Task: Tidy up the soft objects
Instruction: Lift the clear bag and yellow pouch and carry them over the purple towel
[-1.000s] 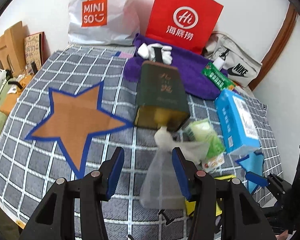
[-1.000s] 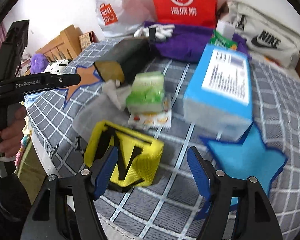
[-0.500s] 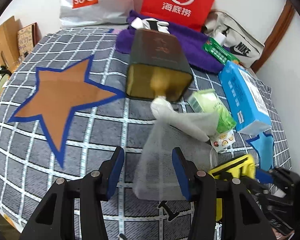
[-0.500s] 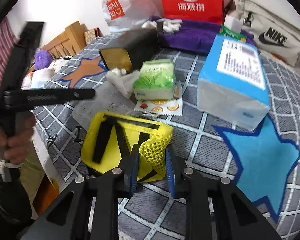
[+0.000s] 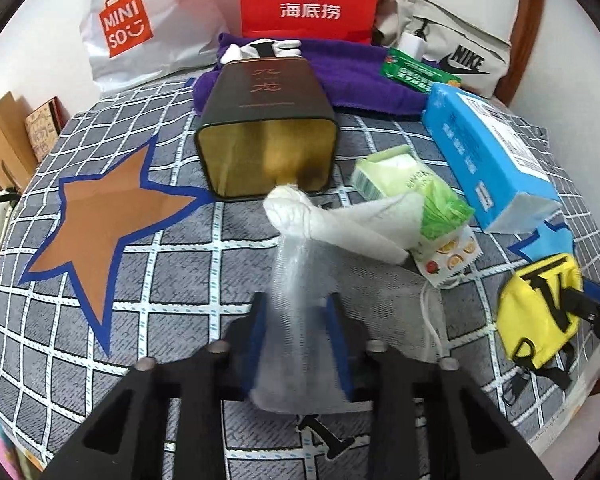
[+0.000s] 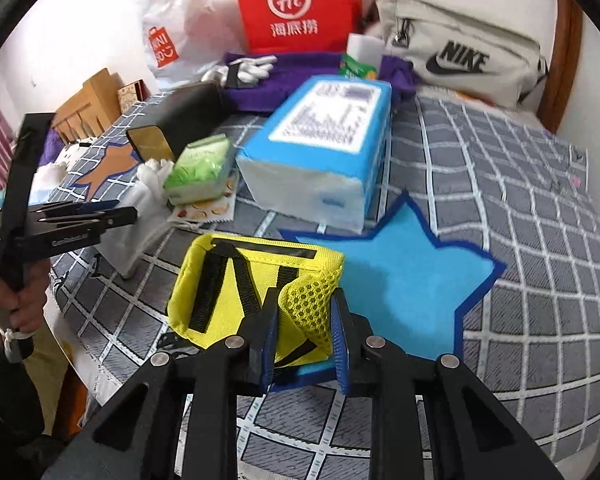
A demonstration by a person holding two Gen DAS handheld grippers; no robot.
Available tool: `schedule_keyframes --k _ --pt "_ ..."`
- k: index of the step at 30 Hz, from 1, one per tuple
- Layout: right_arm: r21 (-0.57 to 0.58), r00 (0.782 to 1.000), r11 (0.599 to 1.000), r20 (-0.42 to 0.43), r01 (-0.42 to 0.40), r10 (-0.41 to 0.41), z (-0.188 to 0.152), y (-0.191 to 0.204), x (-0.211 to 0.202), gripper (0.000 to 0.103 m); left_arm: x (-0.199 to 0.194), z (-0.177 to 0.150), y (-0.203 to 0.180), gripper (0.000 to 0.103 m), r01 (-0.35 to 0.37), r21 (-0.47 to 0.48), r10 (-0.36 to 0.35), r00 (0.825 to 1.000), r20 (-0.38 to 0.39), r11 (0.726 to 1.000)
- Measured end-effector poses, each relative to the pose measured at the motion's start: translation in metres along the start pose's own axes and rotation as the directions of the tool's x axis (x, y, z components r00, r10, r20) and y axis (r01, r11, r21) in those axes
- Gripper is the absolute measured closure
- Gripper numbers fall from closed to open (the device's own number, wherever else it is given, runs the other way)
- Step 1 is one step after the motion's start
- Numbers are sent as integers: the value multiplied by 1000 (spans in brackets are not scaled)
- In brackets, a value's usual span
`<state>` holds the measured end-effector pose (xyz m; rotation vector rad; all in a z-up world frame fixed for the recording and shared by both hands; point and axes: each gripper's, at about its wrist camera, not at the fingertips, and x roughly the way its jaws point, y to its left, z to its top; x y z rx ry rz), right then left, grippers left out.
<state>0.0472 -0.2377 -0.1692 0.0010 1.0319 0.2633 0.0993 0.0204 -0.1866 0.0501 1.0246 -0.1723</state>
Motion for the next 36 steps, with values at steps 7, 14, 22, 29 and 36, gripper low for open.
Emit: schedule_keyframes --k 7,14,22,29,36 --pt "34 1000 999 -4 -28 28 -3 1 16 65 -10 -6 11 95 55 -44 -55 998 8 997" --pt "38 997 997 41 -63 61 -4 -2 2 77 -32 -5 20 95 97 -78 -92 994 55 992" --pt "15 992 996 101 -83 81 6 6 -26 81 -56 3 21 95 87 -88 -78 992 98 992" --pt "13 985 995 143 -103 100 22 7 -47 81 -72 15 23 95 95 -95 -83 988 127 991" --pt "23 980 994 174 -102 97 43 1 -61 81 -94 31 23 95 122 -95 -104 979 176 988"
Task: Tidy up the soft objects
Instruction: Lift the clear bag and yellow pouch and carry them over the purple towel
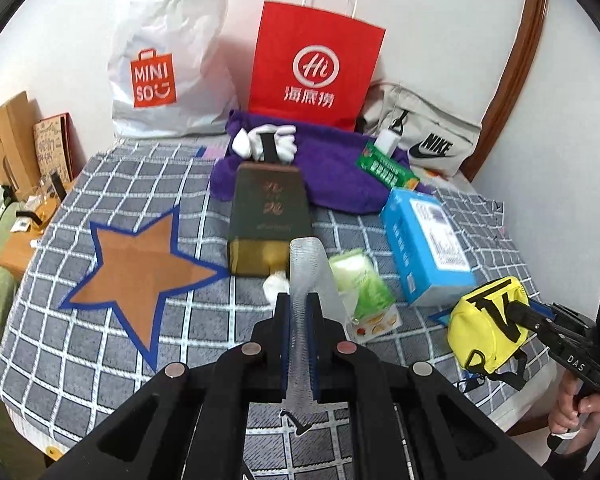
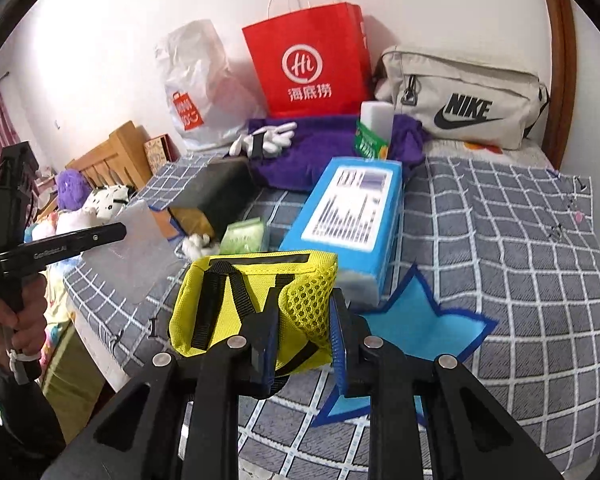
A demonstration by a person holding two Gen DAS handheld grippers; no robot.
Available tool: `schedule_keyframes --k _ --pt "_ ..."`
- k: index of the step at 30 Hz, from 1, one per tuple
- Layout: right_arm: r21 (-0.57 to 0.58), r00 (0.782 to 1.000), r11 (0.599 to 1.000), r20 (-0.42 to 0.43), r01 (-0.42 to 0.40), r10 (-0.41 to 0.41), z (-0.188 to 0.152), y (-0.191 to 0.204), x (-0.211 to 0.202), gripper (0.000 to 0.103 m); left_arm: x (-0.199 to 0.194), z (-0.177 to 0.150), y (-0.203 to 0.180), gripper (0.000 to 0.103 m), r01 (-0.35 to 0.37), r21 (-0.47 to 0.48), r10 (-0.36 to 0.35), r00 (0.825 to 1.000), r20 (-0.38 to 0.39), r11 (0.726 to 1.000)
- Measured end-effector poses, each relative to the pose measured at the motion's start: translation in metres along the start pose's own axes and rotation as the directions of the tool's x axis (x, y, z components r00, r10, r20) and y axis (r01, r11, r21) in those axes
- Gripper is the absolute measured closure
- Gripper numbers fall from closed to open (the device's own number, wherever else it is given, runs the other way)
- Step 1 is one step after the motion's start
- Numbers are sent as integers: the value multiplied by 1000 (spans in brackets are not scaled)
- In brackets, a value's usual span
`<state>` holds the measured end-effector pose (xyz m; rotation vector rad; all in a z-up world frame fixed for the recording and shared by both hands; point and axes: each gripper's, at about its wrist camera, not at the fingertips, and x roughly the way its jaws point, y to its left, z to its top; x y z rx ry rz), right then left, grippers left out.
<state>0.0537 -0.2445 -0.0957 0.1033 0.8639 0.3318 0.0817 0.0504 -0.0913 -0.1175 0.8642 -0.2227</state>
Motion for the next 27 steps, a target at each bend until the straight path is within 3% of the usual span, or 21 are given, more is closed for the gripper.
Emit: schedule_keyframes --k 12,27 --pt "3 1000 1000 28 -3 3 42 0 -5 80 -16 37 -3 95 6 -12 -5 999 54 1000" --pt "-10 999 1000 48 4 -3 99 -5 15 80 -6 87 -5 95 1 -6 -1 997 79 1000"
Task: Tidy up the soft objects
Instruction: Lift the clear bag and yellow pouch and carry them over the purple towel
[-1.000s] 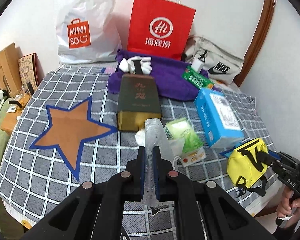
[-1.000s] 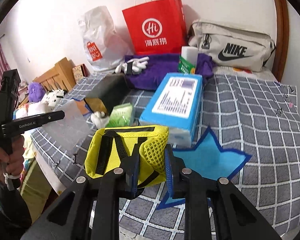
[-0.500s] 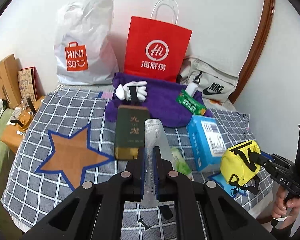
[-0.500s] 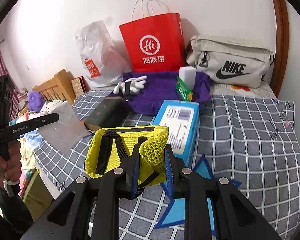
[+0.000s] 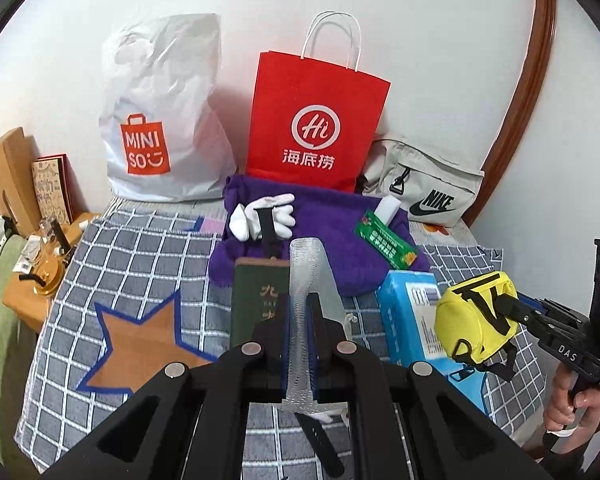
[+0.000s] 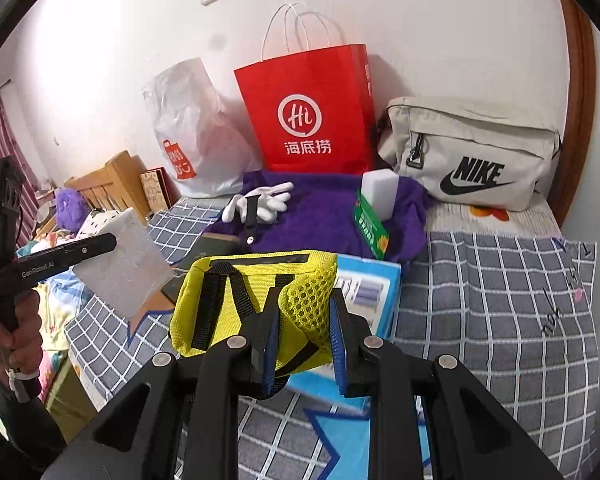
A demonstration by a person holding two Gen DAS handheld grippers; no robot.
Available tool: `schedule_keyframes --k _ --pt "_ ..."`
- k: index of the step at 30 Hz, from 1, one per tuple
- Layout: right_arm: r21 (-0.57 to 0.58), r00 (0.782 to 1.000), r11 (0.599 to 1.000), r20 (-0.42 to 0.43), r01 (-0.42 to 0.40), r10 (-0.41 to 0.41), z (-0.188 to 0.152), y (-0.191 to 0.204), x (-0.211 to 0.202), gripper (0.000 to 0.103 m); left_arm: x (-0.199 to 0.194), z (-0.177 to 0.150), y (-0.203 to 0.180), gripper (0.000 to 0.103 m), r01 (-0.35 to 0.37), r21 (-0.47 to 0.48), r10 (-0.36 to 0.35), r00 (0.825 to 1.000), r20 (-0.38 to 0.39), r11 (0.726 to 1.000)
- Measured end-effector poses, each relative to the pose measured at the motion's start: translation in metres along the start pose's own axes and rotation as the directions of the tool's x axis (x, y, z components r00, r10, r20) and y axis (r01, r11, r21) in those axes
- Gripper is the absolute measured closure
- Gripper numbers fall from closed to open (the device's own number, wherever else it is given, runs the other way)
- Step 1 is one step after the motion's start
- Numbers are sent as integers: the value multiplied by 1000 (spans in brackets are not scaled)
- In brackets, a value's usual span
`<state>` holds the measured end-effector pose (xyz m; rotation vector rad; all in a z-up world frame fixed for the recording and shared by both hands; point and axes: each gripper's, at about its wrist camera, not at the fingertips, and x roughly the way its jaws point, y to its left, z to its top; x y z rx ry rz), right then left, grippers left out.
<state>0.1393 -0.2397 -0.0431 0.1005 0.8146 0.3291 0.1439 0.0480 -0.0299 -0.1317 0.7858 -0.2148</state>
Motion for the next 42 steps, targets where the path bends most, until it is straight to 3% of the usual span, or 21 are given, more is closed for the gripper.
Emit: schedule_keyframes --k 20,34,42 --pt "-7 998 998 7 65 -65 64 -24 56 80 49 55 1 95 -4 10 4 1000 6 1000" --pt "-4 997 998 -51 64 -64 94 -27 126 80 95 94 5 95 -54 18 54 998 -16 998" --pt "3 990 998 -124 70 -69 86 -40 172 80 129 105 7 95 -64 9 64 997 -42 998"
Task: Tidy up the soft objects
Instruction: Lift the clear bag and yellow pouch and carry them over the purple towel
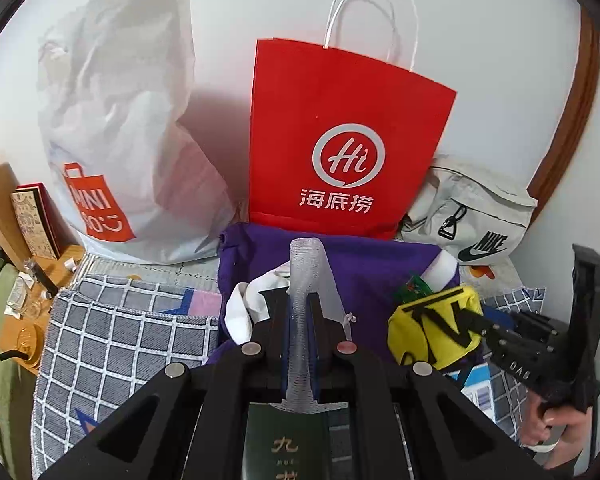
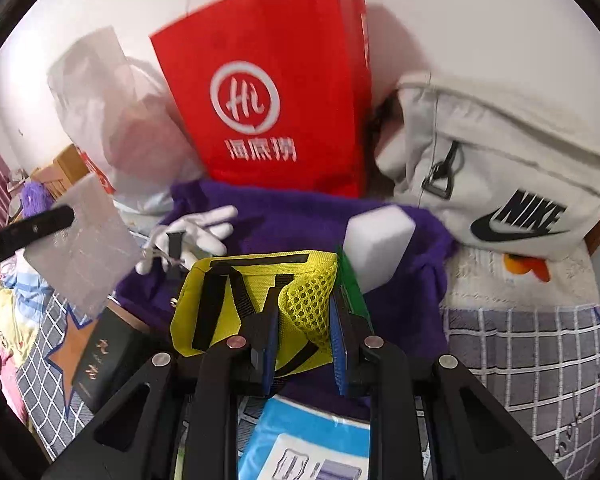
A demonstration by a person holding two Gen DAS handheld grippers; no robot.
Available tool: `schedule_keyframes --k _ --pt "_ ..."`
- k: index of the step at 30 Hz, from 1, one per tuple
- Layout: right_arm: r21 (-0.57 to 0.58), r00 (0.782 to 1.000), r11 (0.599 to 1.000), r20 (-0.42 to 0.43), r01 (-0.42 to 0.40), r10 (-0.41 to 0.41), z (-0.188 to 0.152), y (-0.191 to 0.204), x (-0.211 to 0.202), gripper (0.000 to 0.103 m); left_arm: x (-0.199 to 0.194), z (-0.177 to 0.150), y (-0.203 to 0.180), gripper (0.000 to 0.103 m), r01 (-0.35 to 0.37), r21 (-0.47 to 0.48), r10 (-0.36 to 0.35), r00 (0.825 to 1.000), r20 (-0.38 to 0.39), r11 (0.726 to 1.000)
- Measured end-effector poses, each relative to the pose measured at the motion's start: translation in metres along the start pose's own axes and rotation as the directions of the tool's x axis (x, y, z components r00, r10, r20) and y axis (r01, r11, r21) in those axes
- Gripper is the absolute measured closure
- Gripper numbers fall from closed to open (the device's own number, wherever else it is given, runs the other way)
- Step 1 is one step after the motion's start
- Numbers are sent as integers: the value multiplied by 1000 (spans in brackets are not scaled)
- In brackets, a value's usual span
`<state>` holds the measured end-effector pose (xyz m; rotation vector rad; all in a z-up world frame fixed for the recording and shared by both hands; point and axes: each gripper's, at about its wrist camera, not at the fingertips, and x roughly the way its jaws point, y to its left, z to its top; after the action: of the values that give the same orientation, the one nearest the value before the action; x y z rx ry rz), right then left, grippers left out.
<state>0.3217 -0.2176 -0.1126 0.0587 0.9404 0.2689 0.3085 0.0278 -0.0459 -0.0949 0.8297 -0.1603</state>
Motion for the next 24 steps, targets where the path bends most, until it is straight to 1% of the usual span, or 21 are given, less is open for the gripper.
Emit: schedule_keyframes --k 8,11,13,18,24 --pt "28 998 999 -60 -28 30 -5 -6 35 80 33 16 -9 95 36 -1 -36 999 -8 999" --pt "34 996 999 -74 -40 42 -7 -7 42 80 43 20 -10 95 83 -23 -83 997 0 996" --pt "38 995 998 -88 -43 46 -9 -8 48 80 52 22 -11 95 102 -29 -103 995 -10 994" --pt "76 994 996 -97 -49 56 -9 -15 57 80 74 21 -14 95 123 -36 -125 992 -36 992" --pt "96 990 994 -120 -56 67 -9 -20 63 80 96 16 -15 95 129 -38 -132 989 -74 991"
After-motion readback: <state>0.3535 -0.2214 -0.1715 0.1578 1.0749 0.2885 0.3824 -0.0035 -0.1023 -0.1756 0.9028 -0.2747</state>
